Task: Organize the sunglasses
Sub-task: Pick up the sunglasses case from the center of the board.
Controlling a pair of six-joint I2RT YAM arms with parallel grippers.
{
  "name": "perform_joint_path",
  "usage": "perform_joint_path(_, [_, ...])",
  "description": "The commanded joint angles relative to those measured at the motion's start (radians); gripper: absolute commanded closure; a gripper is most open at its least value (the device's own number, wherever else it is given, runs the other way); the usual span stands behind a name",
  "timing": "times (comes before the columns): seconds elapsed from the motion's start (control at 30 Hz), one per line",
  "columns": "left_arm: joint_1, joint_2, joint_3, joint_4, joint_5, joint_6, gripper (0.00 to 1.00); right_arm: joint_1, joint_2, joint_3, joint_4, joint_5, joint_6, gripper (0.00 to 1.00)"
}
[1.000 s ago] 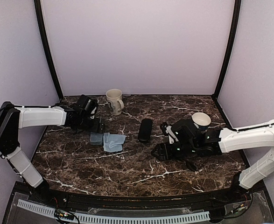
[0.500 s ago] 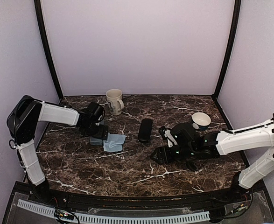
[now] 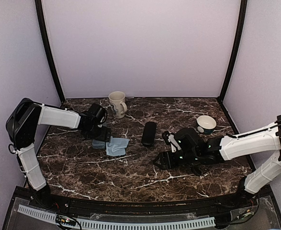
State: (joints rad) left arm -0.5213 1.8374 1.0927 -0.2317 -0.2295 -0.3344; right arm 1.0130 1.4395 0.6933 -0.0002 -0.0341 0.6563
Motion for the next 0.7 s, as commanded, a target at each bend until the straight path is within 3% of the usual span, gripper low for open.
perform_joint_path(0.0, [0.010,-0.048,0.006,0.021,0.006,-0.002,0.13,-0.007,-0.004,-0.016,0.046,-0.014,0.022,0.26])
perform_joint_path(0.3, [0.017,-0.060,0.001,0.028,0.023,0.006,0.35,-0.007,0.013,-0.008,0.050,-0.020,0.022,0.27])
perform_joint_path(0.6, [0.017,-0.287,-0.019,-0.031,-0.044,0.094,0.42,-0.007,-0.003,0.057,-0.028,0.016,-0.051,0.26])
perform_joint_path(0.67, [0.017,-0.354,-0.038,-0.033,-0.015,0.117,0.49,-0.007,-0.009,0.070,-0.030,0.031,-0.065,0.26])
